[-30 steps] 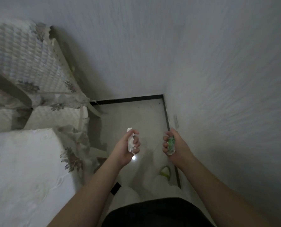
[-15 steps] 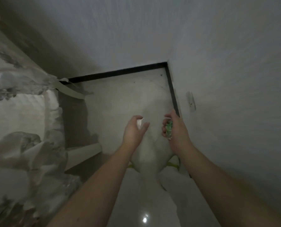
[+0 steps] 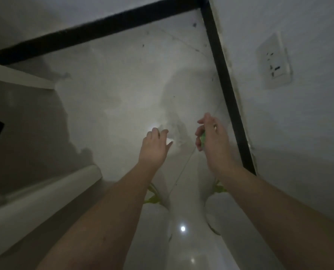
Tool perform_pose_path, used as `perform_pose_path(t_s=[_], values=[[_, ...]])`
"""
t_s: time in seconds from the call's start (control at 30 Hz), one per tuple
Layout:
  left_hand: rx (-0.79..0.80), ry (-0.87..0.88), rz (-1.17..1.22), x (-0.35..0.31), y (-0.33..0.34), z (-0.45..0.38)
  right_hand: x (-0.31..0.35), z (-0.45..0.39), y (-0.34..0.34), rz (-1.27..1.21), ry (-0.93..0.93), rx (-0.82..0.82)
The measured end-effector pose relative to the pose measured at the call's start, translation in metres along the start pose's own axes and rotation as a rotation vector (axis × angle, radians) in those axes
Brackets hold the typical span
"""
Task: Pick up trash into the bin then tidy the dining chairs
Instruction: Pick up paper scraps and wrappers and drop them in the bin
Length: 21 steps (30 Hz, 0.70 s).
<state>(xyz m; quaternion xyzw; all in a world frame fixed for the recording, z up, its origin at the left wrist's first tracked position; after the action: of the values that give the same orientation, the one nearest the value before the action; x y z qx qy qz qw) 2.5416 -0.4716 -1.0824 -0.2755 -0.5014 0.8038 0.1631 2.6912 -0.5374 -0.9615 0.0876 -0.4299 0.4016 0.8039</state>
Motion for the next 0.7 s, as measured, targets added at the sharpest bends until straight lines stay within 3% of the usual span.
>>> perform_pose_path(t_s=[0.17,0.33,0.57,0.7], values=[[-0.009,0.144,-0.102,0.003,0.059,-0.031,-0.042,-0.038,0.016,-0.026,0.062,-0.041],[-0.020,0.048,-0.157,0.011,0.101,-0.059,-0.069,-0.064,0.022,-0.036,0.073,-0.035],[0.127,-0.057,-0.088,0.017,0.136,-0.070,-0.094,-0.083,0.015,-0.063,0.111,-0.078],[0.132,-0.100,-0.056,0.023,0.147,-0.073,-0.095,-0.086,0.013,-0.058,0.116,-0.075]])
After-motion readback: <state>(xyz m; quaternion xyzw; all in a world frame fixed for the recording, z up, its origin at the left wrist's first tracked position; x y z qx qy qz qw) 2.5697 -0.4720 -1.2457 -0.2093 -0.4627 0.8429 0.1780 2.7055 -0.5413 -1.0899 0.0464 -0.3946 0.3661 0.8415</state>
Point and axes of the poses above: each hand's wrist, its own z-axis away from the middle knuckle, its own y-axis out of the palm, x = y × z, the point moved 2 cm from there along -z, towards the middle knuckle, and after that the axes turned 5 degrees about -y, right-handed, at the moved point
